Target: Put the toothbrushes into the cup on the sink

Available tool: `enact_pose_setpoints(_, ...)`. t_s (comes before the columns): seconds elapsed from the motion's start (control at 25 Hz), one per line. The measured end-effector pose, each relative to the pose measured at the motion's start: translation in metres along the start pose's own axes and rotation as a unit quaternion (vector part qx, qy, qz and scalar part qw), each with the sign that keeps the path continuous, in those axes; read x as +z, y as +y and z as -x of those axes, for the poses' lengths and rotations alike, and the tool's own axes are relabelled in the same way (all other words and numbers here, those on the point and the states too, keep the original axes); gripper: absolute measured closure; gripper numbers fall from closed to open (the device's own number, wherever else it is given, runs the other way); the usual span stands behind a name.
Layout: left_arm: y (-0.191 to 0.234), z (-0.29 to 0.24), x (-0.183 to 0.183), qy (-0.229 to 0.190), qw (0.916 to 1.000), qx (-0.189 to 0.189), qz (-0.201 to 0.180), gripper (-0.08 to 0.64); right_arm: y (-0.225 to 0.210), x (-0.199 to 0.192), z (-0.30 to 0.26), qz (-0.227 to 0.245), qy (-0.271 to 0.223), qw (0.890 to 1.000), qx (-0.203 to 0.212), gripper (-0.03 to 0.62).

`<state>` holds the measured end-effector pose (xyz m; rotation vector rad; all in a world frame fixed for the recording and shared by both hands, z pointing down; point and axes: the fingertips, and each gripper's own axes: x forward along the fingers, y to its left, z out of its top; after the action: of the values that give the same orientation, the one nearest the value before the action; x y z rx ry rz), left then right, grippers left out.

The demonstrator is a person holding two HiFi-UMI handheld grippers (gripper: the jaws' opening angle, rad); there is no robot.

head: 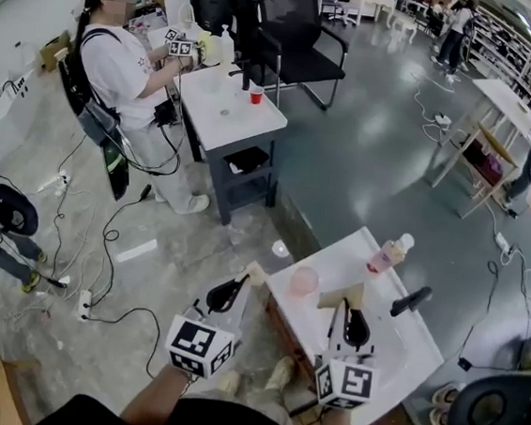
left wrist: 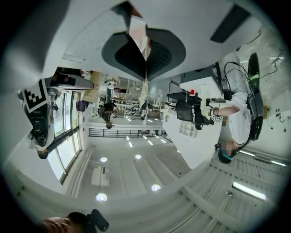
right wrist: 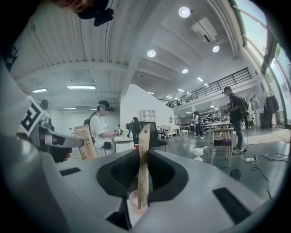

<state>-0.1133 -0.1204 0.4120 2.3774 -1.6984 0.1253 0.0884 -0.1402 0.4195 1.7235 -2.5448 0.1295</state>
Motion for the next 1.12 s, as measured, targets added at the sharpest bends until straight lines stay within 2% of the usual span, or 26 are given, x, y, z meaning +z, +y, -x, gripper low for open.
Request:
enact_pose_setpoints(0.24, 0.008, -0.014, -0.011, 0.008, 0.9988, 0.047, 0.014, 0.557, -0.005, -0.009, -0.037, 0.000, 0.008, 0.998, 0.055, 0.538)
enact_pose_setpoints(0.6, 0.019, -0.023, -0.030, 0.018, 0.9945, 0.098, 0.031, 0.557, 0.000, -0.032, -0.076, -0.010, 0.029, 0.993, 0.111, 0.537)
enact_pose_setpoints(0.84, 0.027, -0.023, -0.041, 0.025, 0.9906, 0.128, 0.041, 0.557, 0.003, -0.052, -0.093, -0.011, 0.045, 0.989, 0.137, 0.537)
enact_pose_setpoints(1.12, 0.028, -0.028, -0.058, 0.038, 0.9869, 0.149, 0.048, 0.557, -0.002, -0.077, -0.107, -0.012, 0.063, 0.987, 0.149, 0.537)
